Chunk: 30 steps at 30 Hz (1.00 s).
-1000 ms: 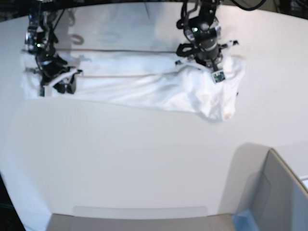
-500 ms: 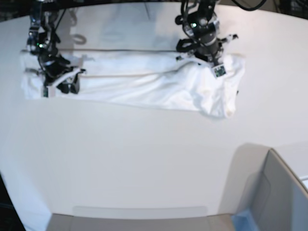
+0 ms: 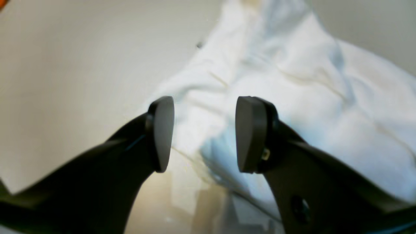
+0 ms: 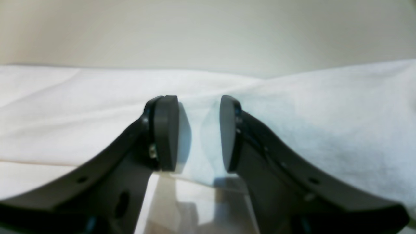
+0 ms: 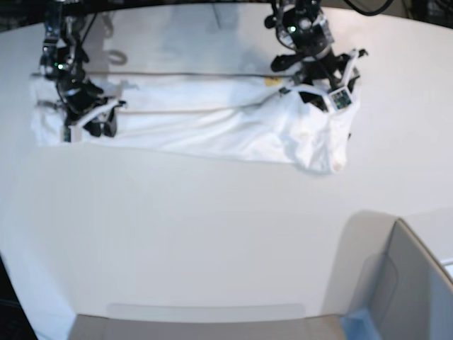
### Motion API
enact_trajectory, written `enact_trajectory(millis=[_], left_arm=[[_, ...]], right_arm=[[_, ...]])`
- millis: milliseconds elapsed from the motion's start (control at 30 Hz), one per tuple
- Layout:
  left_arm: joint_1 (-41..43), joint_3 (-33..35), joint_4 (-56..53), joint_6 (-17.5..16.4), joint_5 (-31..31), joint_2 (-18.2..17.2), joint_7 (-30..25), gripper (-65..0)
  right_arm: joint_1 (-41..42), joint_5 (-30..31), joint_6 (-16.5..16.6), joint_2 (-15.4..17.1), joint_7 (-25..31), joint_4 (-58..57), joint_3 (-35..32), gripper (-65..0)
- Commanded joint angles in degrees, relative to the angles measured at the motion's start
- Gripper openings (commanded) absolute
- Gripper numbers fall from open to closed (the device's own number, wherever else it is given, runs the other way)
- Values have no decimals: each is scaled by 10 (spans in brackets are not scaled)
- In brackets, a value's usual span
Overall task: Layout the t-shirt on the table in an organized manner, then fold the t-shirt properly
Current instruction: 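Move the left gripper to the strip's end corner and grasp it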
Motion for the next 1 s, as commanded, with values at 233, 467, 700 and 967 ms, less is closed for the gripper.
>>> enact_trajectory(millis=[233,467,700,967], left_arm=[[-98,-9,9,-18,-19,-19,-13,-340],[-106,-40,8,-109,-141,-53,-1,-341],[-105,-110,-18,-163,-232,-82,24,-341],[-116,-142,-17,-193,-302,-87,30,-366]], right_arm=[[6,3,2,9,13,-2,-7,-428],[5,3,1,9,13,-2,-4,-428],[6,3,1,9,13,-2,-6,-428],[6,3,1,9,13,-2,-6,-428]])
